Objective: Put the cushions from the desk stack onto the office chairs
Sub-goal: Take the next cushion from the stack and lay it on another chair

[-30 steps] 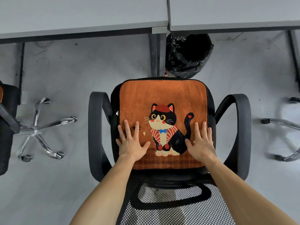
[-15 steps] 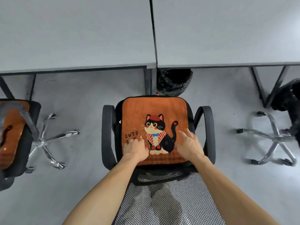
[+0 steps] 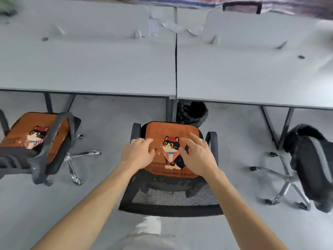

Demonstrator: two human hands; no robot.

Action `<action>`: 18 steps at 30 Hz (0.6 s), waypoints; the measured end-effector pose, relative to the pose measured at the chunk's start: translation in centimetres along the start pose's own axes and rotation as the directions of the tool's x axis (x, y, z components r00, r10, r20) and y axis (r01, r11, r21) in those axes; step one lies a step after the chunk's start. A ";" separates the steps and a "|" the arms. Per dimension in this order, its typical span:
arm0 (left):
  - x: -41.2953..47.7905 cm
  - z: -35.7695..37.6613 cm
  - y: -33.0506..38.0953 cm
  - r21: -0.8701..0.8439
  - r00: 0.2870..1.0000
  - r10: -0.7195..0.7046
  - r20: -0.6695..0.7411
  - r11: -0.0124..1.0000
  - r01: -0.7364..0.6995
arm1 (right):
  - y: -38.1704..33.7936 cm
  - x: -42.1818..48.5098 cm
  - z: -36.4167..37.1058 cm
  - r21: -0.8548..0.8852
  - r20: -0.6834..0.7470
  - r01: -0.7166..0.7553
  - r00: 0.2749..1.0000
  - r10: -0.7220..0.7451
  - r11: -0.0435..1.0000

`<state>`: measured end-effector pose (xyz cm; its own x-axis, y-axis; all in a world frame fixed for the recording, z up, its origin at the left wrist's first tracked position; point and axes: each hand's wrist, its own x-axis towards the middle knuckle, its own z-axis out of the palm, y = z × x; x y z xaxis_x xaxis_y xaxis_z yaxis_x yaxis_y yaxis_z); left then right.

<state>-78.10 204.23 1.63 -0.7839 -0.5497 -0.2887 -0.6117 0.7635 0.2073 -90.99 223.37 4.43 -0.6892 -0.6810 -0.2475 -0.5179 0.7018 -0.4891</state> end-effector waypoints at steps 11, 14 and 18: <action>-15.0 -11.5 -11.0 0.044 0.894 -0.258 -0.367 0.955 0.294 | -13.1 -4.9 -2.8 -0.109 -0.096 0.362 0.923 -0.373 0.926; -19.6 -14.7 -15.8 0.042 0.821 -0.320 -0.473 0.922 0.384 | -18.8 -5.2 -2.2 -0.129 -0.078 0.455 0.881 -0.467 0.881; -25.8 -18.1 -22.6 -0.036 0.707 -0.450 -0.545 0.856 0.516 | -27.7 -5.9 -0.7 -0.128 -0.061 0.578 0.807 -0.588 0.806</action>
<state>-45.96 195.01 21.27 -0.3376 -0.9170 0.2125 -0.9318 0.3575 0.0623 -72.92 208.12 20.06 -0.2824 -0.9493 0.1384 -0.8805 0.1992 -0.4301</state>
